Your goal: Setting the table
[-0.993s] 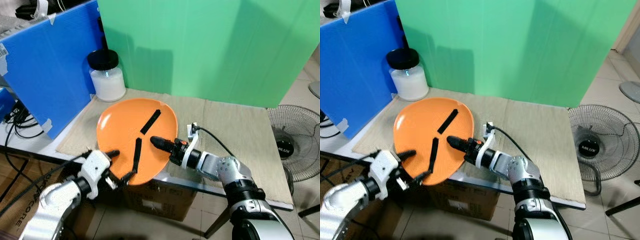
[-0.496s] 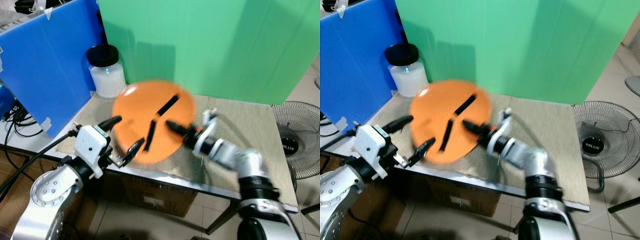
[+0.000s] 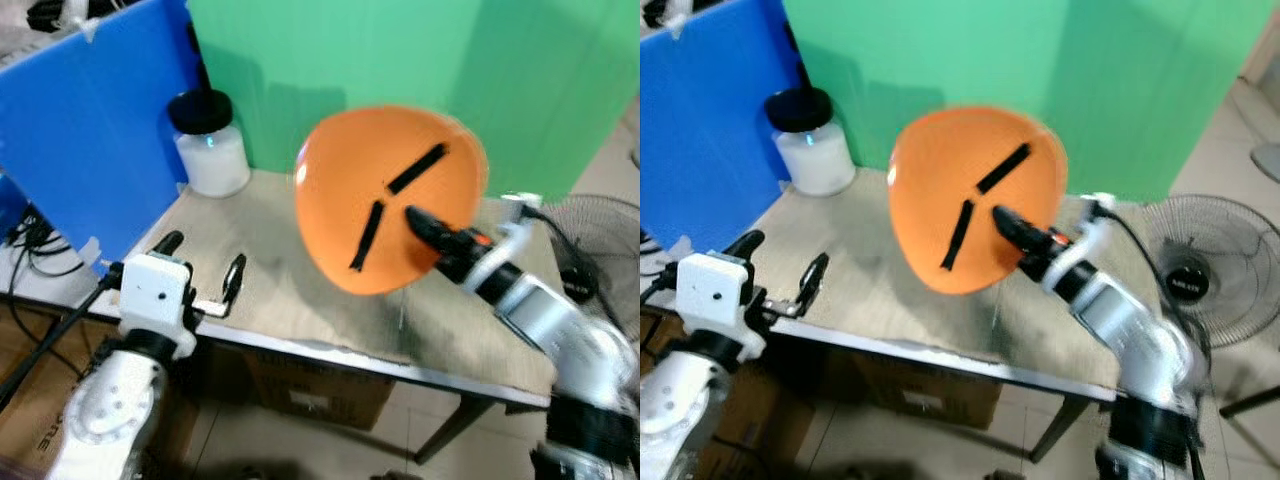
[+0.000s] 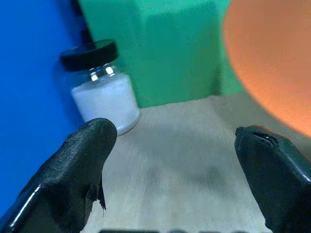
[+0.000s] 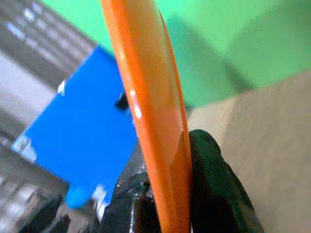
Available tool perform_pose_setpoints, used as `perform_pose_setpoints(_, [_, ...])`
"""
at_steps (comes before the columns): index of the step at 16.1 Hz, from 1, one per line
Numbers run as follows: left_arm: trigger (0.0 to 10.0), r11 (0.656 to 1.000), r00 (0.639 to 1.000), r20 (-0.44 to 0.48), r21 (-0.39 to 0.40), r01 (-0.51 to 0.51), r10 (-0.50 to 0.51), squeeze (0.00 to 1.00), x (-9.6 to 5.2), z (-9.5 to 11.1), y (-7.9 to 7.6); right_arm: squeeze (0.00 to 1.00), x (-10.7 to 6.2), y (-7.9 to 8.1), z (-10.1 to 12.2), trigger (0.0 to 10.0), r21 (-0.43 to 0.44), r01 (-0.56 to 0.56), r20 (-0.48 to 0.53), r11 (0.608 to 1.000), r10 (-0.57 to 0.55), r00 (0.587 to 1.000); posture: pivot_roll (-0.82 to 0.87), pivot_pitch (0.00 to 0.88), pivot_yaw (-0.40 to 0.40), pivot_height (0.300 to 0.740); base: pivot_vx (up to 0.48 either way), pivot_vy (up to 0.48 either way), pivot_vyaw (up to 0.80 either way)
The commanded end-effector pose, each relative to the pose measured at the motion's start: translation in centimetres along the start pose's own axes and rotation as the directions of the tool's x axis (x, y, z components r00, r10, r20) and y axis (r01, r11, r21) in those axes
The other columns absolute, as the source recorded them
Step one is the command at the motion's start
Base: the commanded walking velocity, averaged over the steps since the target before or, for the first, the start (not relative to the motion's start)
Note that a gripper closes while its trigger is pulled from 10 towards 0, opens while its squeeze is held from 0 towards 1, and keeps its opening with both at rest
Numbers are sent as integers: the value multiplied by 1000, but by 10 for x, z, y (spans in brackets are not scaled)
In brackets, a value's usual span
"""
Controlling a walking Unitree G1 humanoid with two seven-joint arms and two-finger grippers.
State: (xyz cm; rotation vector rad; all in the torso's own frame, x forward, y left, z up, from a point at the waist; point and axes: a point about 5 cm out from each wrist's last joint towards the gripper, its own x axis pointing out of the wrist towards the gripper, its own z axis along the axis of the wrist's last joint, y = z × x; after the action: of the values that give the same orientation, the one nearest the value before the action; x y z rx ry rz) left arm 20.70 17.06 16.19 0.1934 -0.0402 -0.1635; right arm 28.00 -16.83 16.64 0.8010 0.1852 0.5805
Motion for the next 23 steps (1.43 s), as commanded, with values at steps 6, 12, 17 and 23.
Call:
perform_pose_setpoints(6, [10000, 998, 999, 29, 43, -45, 44, 0, 13, 10, -12, 0, -36, 24, 17, 10000, -130, 213, 302, 969, -166, 939, -85, 0, 75, 740, 0, 0, -777])
perform_pose_setpoints(12, [10000, 999, 999, 29, 33, -31, 30, 0, 17, 11, -20, 0, -47, 29, 21, 10000, -202, 371, 413, 907, -264, 872, -121, 3, 76, 740, 0, 0, -781])
perform_pose_setpoints(17, [10000, 1000, 1000, 28, -6, -10, 10, 0, 13, 11, -29, 0, -51, 30, 24, 10000, -214, 419, 431, 883, -299, 851, -141, 14, 70, 740, 0, 0, -784])
perform_pose_setpoints(23, [10000, 999, 1000, 19, -45, -17, 17, 0, 7, 9, -28, 0, -49, 21, 34, 10000, -137, 440, 445, 887, -342, 828, -140, 11, 51, 740, 0, 0, -788])
